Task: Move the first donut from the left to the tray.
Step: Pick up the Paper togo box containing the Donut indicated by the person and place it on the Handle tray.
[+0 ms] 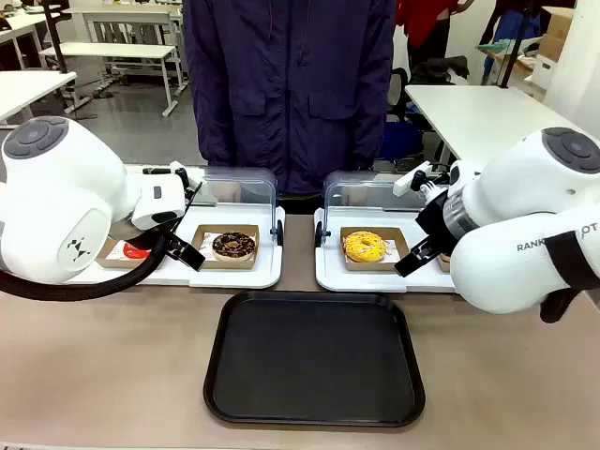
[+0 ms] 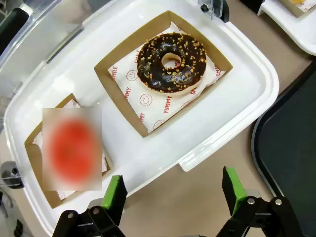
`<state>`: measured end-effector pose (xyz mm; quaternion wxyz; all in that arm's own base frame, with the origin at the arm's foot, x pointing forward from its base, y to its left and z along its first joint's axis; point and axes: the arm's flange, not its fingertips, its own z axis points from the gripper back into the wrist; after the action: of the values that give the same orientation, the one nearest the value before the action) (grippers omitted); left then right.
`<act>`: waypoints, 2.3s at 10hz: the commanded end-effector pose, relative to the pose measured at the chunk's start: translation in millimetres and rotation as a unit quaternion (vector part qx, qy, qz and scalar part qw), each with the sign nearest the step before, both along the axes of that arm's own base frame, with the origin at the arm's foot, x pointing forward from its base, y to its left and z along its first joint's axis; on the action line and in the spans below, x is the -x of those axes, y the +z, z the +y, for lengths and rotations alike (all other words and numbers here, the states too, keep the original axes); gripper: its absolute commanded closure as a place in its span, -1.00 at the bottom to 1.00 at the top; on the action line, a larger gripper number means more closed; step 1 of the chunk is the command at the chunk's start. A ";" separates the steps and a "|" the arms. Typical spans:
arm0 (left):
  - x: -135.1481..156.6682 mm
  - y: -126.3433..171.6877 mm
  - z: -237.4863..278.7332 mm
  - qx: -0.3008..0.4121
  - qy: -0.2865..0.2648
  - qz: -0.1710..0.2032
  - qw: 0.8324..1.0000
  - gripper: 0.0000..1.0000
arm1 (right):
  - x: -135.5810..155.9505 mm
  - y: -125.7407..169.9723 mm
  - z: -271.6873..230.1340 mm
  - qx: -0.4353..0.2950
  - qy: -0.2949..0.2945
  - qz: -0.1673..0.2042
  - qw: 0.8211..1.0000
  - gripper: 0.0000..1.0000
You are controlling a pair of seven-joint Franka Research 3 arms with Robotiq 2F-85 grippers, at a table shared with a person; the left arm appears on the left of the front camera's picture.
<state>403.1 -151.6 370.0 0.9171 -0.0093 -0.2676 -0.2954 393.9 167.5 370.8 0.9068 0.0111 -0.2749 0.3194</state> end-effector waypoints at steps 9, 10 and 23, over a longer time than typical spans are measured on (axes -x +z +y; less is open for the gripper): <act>0.0 0.1 0.0 0.000 0.000 0.000 1.000 -1.00 | 0.0 0.0 0.0 0.000 0.000 0.000 1.000 -1.00; -0.1 0.0 0.2 0.000 0.000 0.000 1.000 -1.00 | 0.0 0.0 0.1 0.000 0.000 0.000 1.000 -1.00; -31.7 197.8 304.3 0.257 -0.290 -0.078 0.919 -1.00 | -5.8 191.6 -322.7 -0.237 0.213 -0.092 0.944 -1.00</act>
<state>419.0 146.0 572.3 0.7572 -0.2716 -0.3728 -0.4624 386.5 -153.1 566.3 0.7712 0.2407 -0.4102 0.4231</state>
